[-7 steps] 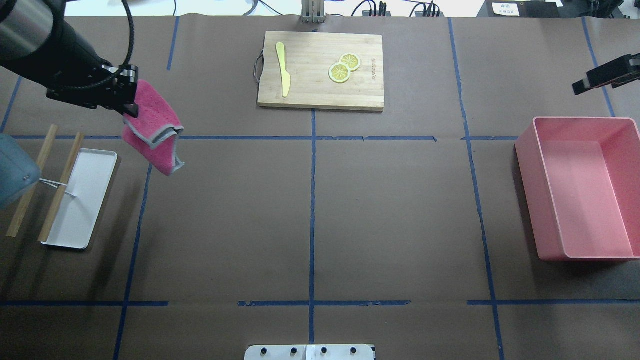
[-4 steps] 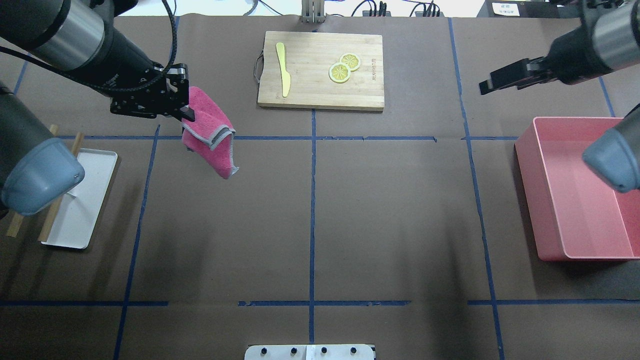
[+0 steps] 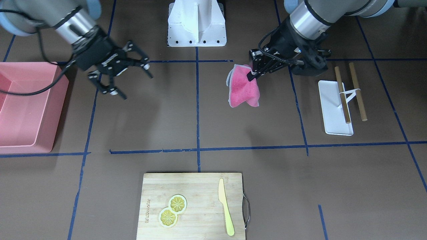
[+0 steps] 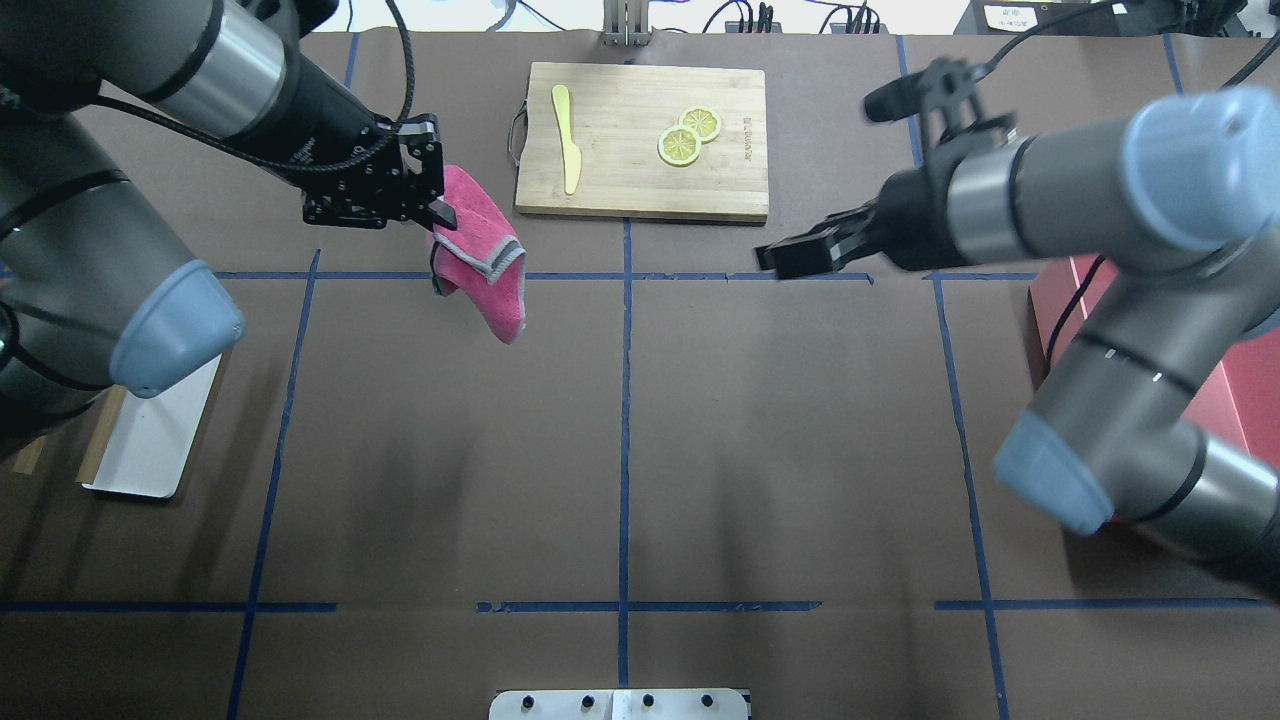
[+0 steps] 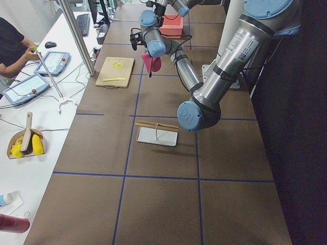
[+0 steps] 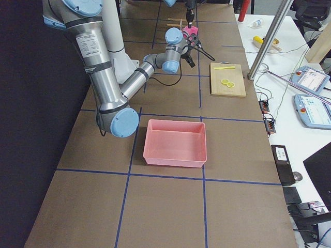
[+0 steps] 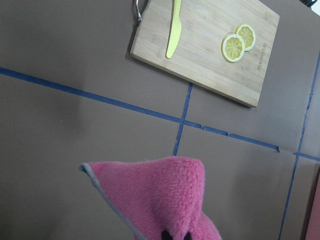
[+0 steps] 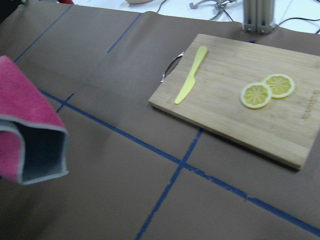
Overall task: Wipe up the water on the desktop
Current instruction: 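Hold the towel with the left gripper while the right gripper reaches toward it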
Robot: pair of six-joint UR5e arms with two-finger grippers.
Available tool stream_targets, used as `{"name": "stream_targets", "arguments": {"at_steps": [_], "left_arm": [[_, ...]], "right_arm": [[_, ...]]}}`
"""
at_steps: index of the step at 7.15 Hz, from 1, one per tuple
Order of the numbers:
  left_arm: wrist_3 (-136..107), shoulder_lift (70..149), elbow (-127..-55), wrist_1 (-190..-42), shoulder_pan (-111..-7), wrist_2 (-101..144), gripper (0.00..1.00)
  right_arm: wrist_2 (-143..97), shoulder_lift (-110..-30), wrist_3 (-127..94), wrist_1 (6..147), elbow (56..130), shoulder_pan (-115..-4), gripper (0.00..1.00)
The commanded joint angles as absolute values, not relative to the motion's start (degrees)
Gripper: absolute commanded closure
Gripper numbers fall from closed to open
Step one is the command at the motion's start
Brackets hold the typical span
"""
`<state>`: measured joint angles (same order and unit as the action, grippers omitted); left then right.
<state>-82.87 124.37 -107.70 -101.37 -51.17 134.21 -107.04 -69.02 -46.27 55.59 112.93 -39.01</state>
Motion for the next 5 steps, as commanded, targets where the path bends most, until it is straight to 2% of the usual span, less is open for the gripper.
{"name": "stream_targets", "arguments": {"at_steps": [1,5], "left_arm": [[-82.97,126.38,-105.13,-101.69,-49.23,134.03,1.0],[-84.45,134.54,-98.54,-101.6,-43.96,133.95,1.0]], "right_arm": [[-91.9,-66.99,-40.13,55.28,113.99,-27.72,0.01],[-88.15,-65.39,-39.02,55.72,113.91,-24.17,0.01]]}}
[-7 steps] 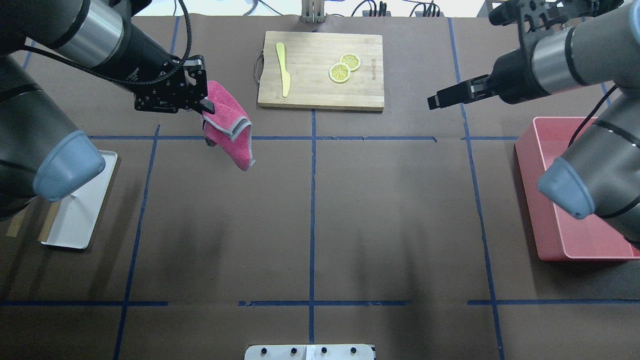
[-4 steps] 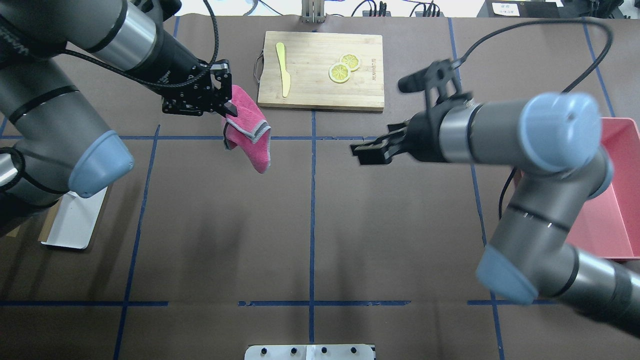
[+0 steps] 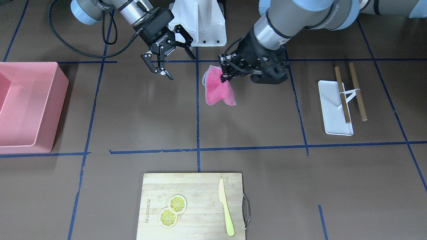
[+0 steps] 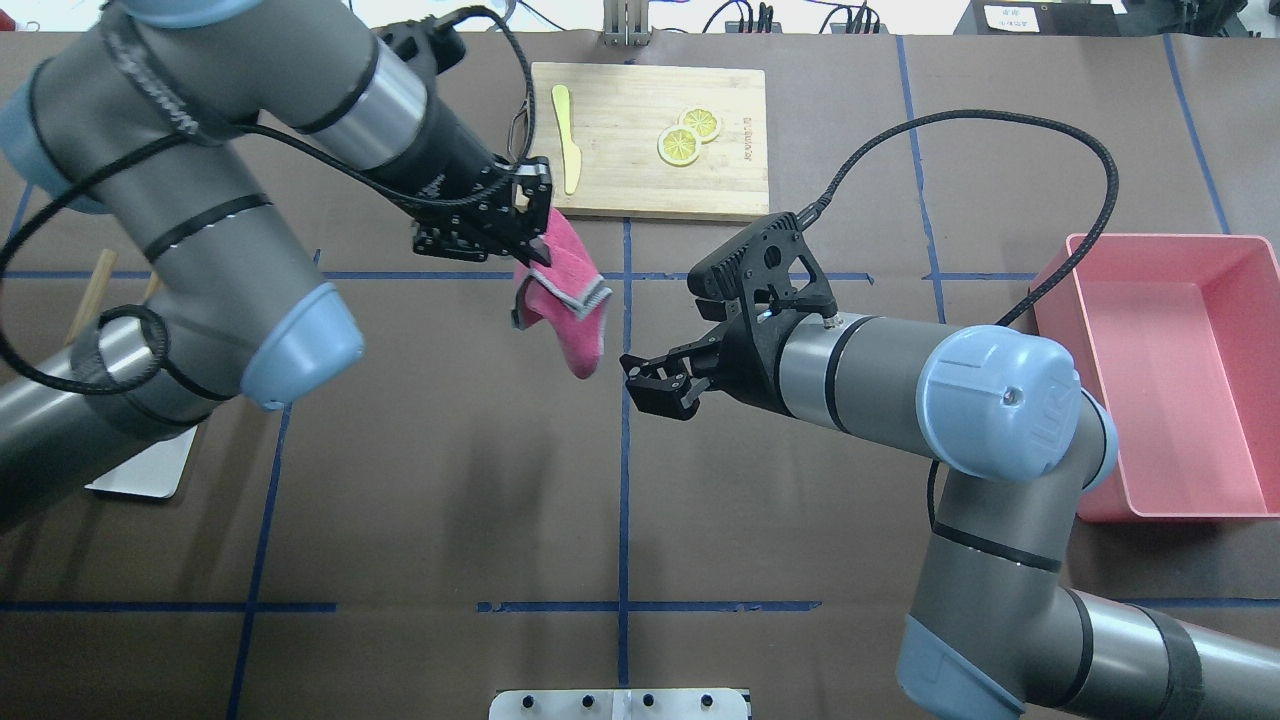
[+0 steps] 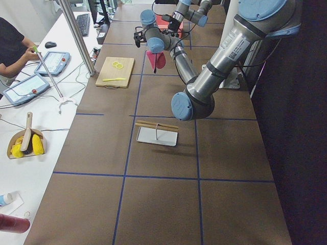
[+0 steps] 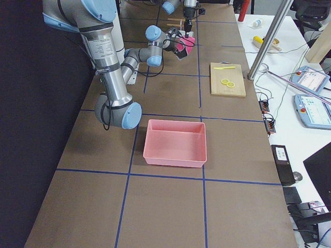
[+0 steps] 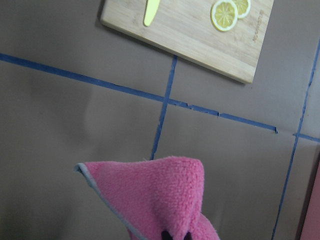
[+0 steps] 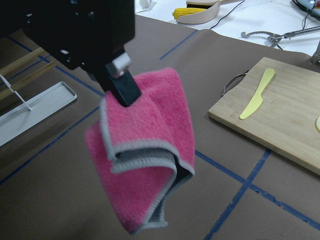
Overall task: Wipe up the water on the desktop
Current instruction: 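Hold the towel with the left gripper while the right gripper reaches toward it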
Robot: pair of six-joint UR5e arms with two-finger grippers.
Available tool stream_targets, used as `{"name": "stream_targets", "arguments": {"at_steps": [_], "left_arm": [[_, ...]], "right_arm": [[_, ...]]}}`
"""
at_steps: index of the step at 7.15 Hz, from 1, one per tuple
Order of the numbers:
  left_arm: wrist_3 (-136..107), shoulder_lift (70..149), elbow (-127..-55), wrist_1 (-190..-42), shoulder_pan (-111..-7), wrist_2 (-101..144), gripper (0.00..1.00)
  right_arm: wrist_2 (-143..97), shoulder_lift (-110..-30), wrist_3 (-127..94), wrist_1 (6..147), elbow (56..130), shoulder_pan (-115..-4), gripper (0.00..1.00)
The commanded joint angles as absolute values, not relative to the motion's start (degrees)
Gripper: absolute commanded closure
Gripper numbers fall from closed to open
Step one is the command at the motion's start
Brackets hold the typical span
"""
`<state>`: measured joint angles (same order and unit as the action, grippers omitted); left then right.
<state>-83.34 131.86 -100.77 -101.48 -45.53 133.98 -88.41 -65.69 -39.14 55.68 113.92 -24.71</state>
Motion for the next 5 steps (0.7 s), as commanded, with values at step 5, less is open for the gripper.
{"name": "stream_targets", "arguments": {"at_steps": [5], "left_arm": [[-85.69,135.88,-97.91,-101.6,-42.1,133.86,1.0]], "right_arm": [[-85.1,-65.39,-38.94,55.63,113.64,-22.07,0.08]]}}
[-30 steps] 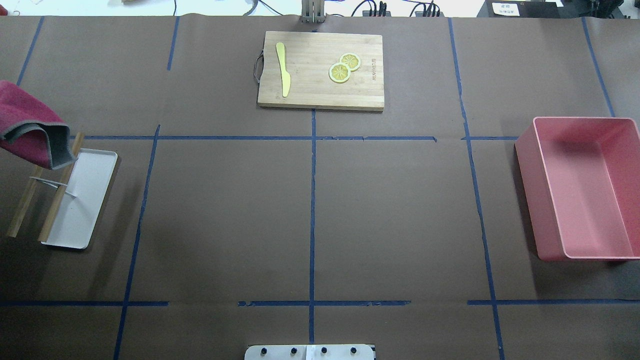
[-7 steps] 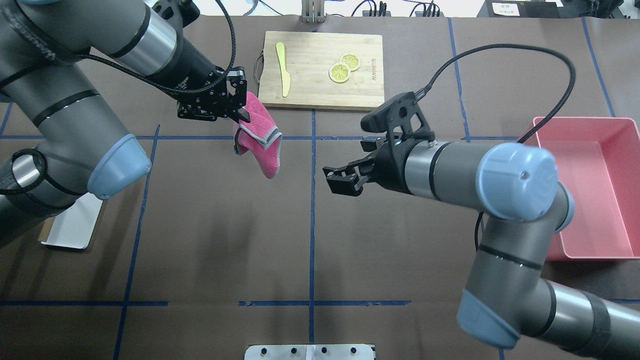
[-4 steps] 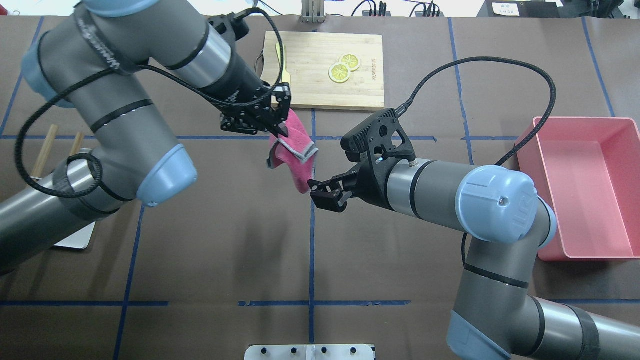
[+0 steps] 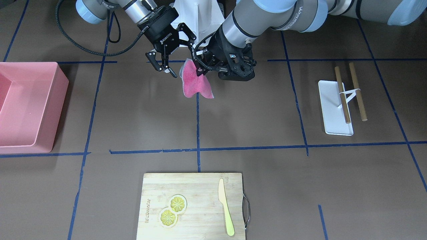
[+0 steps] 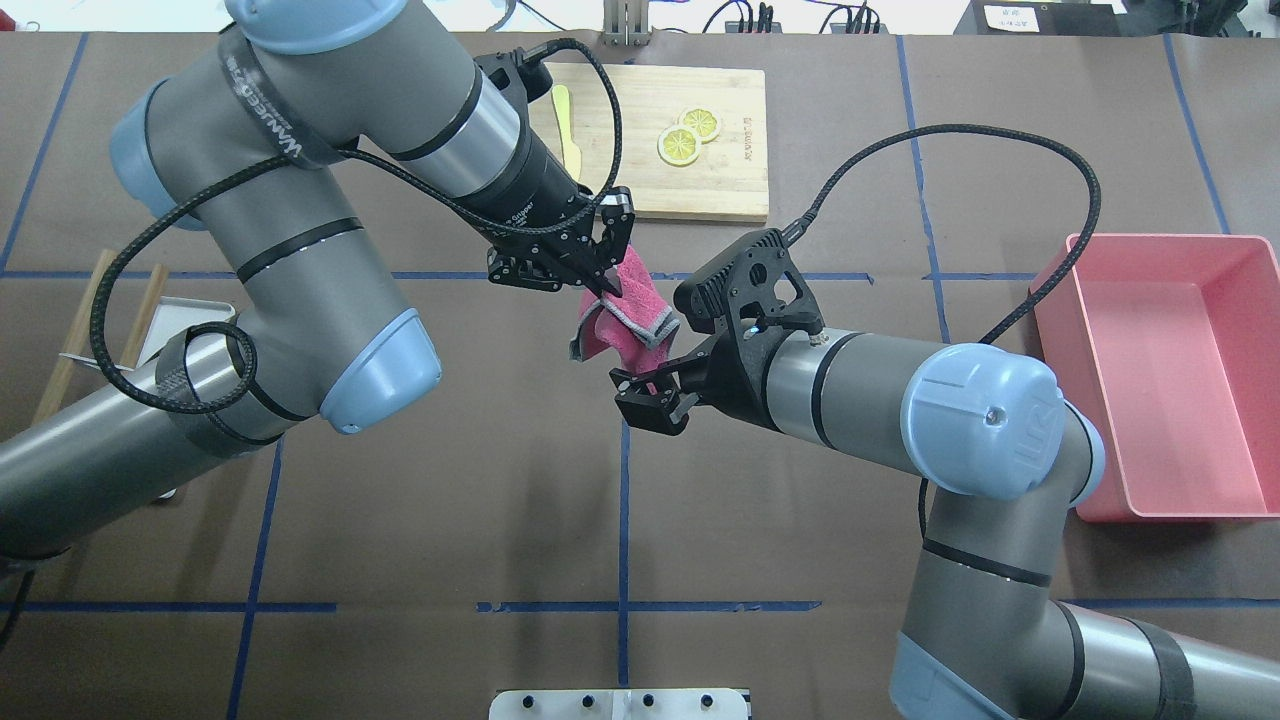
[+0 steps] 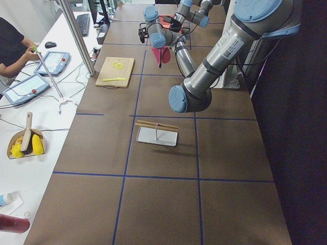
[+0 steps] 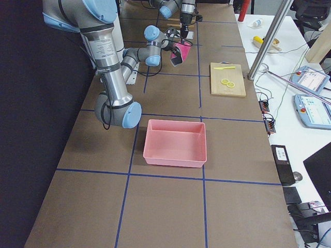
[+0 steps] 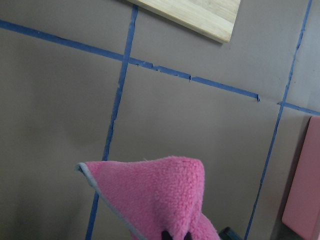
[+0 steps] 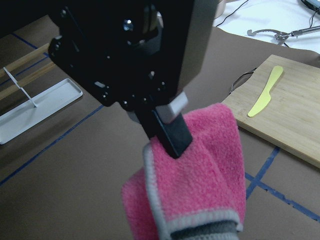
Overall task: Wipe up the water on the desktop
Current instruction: 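Grasp the towel with the right gripper and open the left gripper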
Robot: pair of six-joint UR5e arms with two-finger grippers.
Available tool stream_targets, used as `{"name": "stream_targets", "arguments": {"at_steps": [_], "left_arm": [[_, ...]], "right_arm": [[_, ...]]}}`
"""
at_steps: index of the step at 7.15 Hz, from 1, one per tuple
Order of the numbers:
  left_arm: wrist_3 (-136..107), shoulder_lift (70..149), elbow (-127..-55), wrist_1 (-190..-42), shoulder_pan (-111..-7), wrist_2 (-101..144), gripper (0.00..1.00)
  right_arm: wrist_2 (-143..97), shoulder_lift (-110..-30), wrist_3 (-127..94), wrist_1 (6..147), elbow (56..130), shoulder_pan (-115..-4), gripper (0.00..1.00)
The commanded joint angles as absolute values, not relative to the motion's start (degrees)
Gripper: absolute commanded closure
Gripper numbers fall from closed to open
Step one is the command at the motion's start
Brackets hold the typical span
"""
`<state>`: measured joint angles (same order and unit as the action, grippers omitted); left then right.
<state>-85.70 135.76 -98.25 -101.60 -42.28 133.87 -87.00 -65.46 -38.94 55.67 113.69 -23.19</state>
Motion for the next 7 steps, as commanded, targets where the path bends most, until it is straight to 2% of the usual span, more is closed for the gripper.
{"name": "stream_targets", "arguments": {"at_steps": [1,2,3,5,7], "left_arm": [[-85.69,135.88,-97.56,-101.6,-41.84,133.86,1.0],[-85.69,135.88,-97.3,-101.6,-41.57,133.34,1.0],[-85.69,135.88,-97.29,-101.6,-41.31,133.07,1.0],[-85.52,135.79,-97.21,-101.6,-41.22,132.98,1.0],[-85.52,135.79,-97.29,-101.6,-41.13,132.98,1.0]], "right_arm": [[-84.73,-65.39,-38.94,55.63,113.73,-21.8,0.16],[-84.73,-65.39,-38.94,55.55,113.73,-21.8,0.18],[-84.73,-65.39,-38.94,55.55,113.73,-21.71,0.26],[-84.73,-65.39,-38.94,55.55,113.91,-21.71,0.5],[-84.73,-65.48,-39.02,55.46,114.08,-21.8,0.88]]}}
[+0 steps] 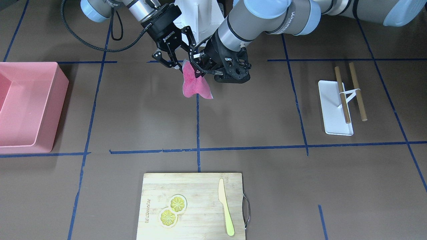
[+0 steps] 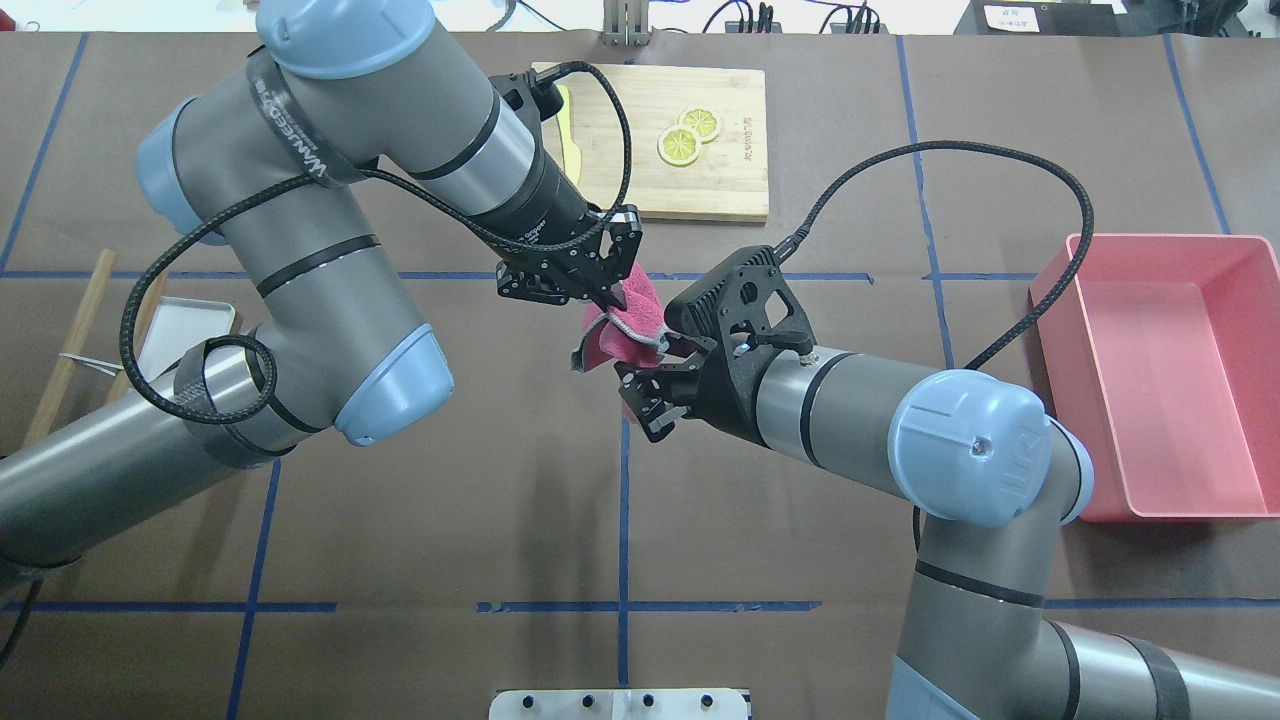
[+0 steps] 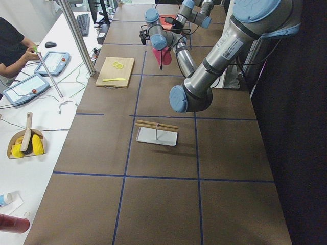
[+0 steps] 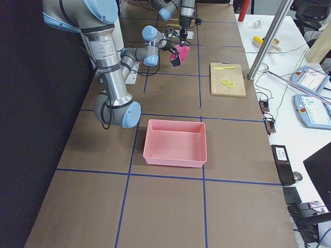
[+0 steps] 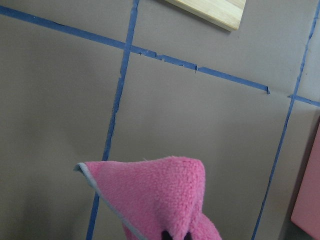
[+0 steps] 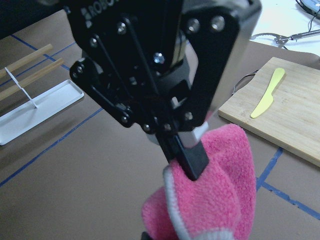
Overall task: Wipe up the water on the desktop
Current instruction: 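Grasp the towel with the right gripper and open the left gripper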
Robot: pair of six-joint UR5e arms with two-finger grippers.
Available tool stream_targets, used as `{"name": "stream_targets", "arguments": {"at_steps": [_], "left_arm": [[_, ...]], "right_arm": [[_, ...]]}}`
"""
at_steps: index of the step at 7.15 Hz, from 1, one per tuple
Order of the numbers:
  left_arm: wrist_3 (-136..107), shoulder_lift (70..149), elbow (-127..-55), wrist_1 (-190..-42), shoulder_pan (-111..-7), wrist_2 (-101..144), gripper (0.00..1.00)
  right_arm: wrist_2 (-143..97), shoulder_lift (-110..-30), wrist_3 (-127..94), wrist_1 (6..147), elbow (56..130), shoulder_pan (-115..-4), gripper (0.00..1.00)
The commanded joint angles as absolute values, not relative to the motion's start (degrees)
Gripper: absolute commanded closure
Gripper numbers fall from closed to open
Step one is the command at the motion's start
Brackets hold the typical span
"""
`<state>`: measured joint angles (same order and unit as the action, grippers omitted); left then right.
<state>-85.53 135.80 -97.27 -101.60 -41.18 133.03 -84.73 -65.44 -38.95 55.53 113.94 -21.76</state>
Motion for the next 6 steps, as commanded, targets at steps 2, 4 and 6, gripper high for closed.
{"name": "stream_targets", "arguments": {"at_steps": [2,4,6], "left_arm": [[-85.43,135.79,-97.38,-101.6,-41.13,133.07,0.99],[-85.08,135.7,-97.3,-101.69,-41.22,133.07,0.54],[-85.08,135.62,-97.56,-101.69,-41.22,132.98,0.0]], "right_arm": [[-84.73,-65.57,-39.55,55.46,114.17,-21.8,1.0],[-84.73,-65.57,-39.64,55.46,114.17,-21.88,1.0],[-84.73,-65.65,-39.64,55.46,114.26,-21.97,1.0]]}}
